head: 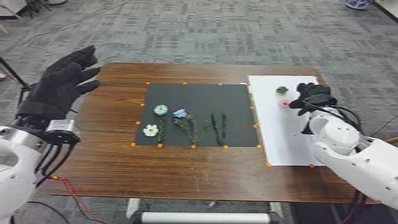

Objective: Arrange flowers

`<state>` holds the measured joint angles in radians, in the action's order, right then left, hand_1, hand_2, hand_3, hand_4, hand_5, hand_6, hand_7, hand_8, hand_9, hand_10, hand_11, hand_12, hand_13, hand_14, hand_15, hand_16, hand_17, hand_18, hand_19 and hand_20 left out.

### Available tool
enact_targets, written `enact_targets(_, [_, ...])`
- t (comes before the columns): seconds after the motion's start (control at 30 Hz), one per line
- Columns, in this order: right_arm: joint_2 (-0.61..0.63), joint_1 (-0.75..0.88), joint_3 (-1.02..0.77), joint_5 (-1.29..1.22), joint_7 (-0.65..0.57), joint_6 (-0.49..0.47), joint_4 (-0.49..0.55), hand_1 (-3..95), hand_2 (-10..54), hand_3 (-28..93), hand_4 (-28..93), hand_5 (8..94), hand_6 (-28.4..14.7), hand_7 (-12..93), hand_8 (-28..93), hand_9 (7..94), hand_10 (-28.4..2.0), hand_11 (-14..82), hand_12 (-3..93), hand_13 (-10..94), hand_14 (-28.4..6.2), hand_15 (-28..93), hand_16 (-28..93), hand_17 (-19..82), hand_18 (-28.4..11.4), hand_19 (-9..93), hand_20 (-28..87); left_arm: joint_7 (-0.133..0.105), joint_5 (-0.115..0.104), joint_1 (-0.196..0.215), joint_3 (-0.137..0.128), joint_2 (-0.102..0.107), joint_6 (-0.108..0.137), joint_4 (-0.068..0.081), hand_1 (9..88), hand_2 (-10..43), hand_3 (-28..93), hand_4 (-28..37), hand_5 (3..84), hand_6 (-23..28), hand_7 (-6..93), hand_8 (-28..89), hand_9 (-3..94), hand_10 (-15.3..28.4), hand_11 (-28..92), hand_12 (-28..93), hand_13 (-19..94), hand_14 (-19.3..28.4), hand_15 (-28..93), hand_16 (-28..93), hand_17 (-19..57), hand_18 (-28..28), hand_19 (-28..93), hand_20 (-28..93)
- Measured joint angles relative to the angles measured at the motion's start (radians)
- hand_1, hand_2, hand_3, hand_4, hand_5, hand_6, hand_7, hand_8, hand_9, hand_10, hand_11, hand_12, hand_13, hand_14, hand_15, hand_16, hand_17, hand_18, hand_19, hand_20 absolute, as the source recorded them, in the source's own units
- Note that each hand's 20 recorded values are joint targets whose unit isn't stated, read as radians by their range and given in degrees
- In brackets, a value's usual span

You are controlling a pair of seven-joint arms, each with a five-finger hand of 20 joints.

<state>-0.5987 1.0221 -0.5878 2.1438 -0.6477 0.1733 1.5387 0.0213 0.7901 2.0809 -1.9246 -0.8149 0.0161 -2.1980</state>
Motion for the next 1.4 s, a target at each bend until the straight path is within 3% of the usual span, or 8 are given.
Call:
enact_targets(0.2, [-0.021,-0.009,0.014,-0.001,0.011,0.001,-0.006,30.6,-9.5,84,-28,47.4,-4.3,22,-13,51.1,-10.4,22.6,18.6,60,-8.0,84,23,32,-21.2,87,51,-0.006,0.000,0.025,-0.036,-0.014,0.016,-0.005,24.8,-5.3,70,-27.8,21.8,1.3,15.6,-7,16.0,9.2,14,20,6,12.7,34,-3,-13.5,19.7,38,9])
enact_targets(0.4, [-0.051,-0.036,0.057,0.012,0.016,0.009,-0.038,34.1,-9.5,83,-28,59.3,2.2,29,-16,64.6,-7.4,25.2,18.5,64,-6.5,83,25,34,-20.6,88,51,-0.014,0.000,0.045,-0.044,-0.034,0.027,-0.008,24.8,-5.3,70,-27.9,21.8,1.3,15.6,-7,16.0,9.2,14,20,6,12.7,34,-3,-13.5,19.7,38,9])
enact_targets(0.53, [-0.068,-0.055,0.108,0.050,0.015,0.073,-0.077,45.9,-9.5,82,-28,69.9,3.0,44,-4,82.7,-4.6,15.2,40.4,69,-5.2,81,27,38,-20.2,91,50,-0.016,0.001,0.049,-0.044,-0.042,0.030,-0.008,24.8,-5.3,70,-27.7,21.8,1.3,15.6,-7,16.0,9.2,14,20,6,12.7,34,-3,-13.6,19.7,38,9])
enact_targets(0.67, [-0.072,-0.079,0.178,0.079,0.011,0.223,-0.105,46.8,-9.5,86,-28,74.7,2.3,45,-2,86.4,-4.2,16.7,44.9,72,-4.8,81,28,39,-20.3,92,50,-0.016,0.001,0.058,-0.054,-0.048,0.033,-0.012,24.8,-5.3,70,-27.7,21.8,1.3,15.7,-7,16.1,9.2,14,20,6,12.7,34,-3,-13.5,19.7,38,9])
enact_targets(0.8, [-0.070,-0.091,0.210,0.099,0.010,0.299,-0.088,46.6,-9.5,87,-28,76.2,1.7,44,-2,87.1,-4.5,17.0,45.6,72,-4.8,82,28,40,-20.5,93,50,-0.017,0.002,0.097,-0.095,-0.061,0.035,-0.031,24.8,-5.4,70,-27.8,21.9,1.3,15.6,-7,16.2,9.3,14,20,6,12.7,34,-3,-13.5,19.7,38,9])
enact_targets(1.0, [-0.075,-0.213,0.390,0.107,0.012,0.397,0.012,47.1,-9.5,87,-28,76.9,1.9,43,-3,87.4,-5.0,16.6,45.5,72,-4.8,82,29,40,-20.6,93,51,-0.025,0.001,0.215,-0.167,-0.099,0.046,-0.065,24.7,-5.5,70,-27.8,21.8,1.2,15.7,-7,16.1,9.2,14,20,6,12.6,34,-3,-13.4,19.6,38,9])
enact_targets(1.17, [-0.180,-0.346,0.509,0.103,0.042,0.413,0.030,47.3,-9.5,86,-28,77.4,2.3,42,-5,87.6,-5.0,16.0,45.1,72,-4.7,82,29,39,-20.7,93,51,-0.028,0.000,0.270,-0.158,-0.130,0.059,-0.065,24.7,-5.5,70,-27.9,21.8,1.3,15.8,-7,15.9,9.2,14,20,6,12.5,34,-3,-13.5,19.5,38,9])
enact_targets(1.4, [-0.390,-0.480,0.611,0.101,0.062,0.388,-0.026,47.1,-9.5,86,-28,77.9,2.8,42,-6,88.3,-4.8,14.7,44.3,72,-4.8,83,29,40,-20.7,93,51,-0.022,0.001,0.233,-0.121,-0.130,0.059,-0.051,24.7,-5.4,70,-27.9,21.7,1.2,15.8,-7,15.9,9.2,14,20,6,12.5,34,-3,-13.5,19.5,38,9])
